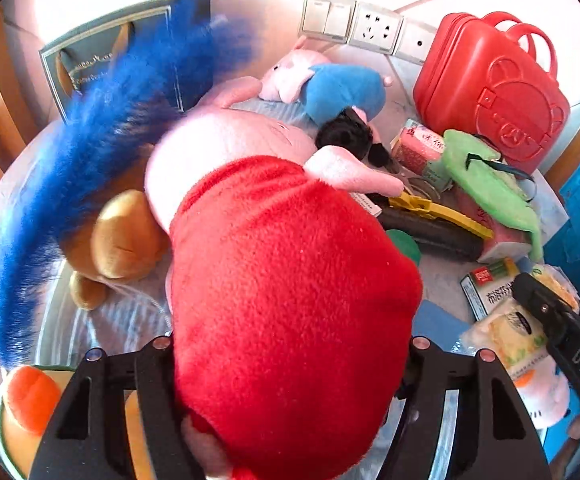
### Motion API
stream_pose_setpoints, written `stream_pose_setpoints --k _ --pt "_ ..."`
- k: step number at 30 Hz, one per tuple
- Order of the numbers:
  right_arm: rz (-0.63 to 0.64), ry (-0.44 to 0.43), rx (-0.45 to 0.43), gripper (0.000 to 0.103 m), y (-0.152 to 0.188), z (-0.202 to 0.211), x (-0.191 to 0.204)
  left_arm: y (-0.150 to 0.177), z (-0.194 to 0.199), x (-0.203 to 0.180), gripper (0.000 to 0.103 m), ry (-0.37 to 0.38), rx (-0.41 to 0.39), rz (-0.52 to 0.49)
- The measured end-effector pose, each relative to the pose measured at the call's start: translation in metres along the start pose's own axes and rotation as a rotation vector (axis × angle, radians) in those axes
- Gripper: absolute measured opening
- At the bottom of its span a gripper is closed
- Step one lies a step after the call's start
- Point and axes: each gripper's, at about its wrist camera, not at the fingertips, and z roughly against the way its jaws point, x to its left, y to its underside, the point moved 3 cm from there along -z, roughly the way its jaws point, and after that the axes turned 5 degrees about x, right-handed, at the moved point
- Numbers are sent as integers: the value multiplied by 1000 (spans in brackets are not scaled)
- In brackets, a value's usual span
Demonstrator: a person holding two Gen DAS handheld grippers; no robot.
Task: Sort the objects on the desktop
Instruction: 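Close the left tool on the red-dressed Peppa pig plush while the right tool holds the packet, then carry the yellow packet and Peppa pig plush over the blue crate with both tools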
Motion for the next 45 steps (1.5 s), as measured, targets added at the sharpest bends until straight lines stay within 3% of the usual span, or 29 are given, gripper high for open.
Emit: stream_pose_setpoints --k 24,33,45 --pt "-28 48 -159 11 2 140 -2 -5 138 -15 68 20 -141 -111" --pt "-77 94 -220 11 18 196 -18 4 187 -43 68 92 -191 -196" --pt "-199 209 -341 11 38 304 -79 34 268 -129 69 256 -266 -361"
